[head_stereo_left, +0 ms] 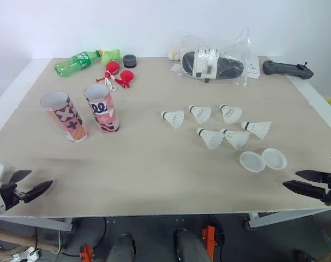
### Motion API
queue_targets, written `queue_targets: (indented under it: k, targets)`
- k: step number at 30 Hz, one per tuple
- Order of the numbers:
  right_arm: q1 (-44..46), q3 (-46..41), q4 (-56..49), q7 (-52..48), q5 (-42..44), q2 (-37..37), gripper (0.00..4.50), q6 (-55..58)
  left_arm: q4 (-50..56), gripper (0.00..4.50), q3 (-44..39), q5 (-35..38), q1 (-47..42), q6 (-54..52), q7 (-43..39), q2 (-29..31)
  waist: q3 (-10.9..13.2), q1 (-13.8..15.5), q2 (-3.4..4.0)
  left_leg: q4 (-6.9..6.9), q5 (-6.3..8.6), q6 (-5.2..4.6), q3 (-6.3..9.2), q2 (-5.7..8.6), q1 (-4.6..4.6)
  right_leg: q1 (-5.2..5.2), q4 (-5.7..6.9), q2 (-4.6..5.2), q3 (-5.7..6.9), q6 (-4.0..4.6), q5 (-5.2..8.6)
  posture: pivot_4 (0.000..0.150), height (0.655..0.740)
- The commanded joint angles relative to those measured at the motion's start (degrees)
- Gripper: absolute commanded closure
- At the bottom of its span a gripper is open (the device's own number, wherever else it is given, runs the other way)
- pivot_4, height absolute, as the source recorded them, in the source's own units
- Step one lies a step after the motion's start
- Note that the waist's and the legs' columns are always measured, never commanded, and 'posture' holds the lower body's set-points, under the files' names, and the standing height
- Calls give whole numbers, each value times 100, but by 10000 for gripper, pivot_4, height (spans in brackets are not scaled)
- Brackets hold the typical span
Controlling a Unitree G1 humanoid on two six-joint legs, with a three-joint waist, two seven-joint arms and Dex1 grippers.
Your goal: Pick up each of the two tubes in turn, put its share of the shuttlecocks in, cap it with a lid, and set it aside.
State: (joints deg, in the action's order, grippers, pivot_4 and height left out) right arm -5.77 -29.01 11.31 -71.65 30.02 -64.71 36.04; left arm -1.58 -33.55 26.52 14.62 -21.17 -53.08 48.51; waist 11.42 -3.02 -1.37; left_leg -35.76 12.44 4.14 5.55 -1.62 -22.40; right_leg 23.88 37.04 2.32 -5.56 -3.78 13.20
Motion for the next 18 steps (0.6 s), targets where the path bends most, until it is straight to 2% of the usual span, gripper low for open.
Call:
queue_targets:
  k: [1, 18]
  targets:
    - [91, -137, -139, -11, 22, -88, 283, 5, 32, 0, -84, 22, -57, 6, 10, 39, 0, -1, 0, 0, 0, 0, -1, 0, 0, 0, 0, 0, -1, 0, 0, 1500, 7400]
    - [170, -222, -149, -39, 76, -76, 283, 57, 338, 0, -137, 118, -125, -382, 135, 24, -1, -18, -2, -12, 0, 0, -66, 0, 17, 3, 0, 0, -62, -23, -18, 1500, 7400]
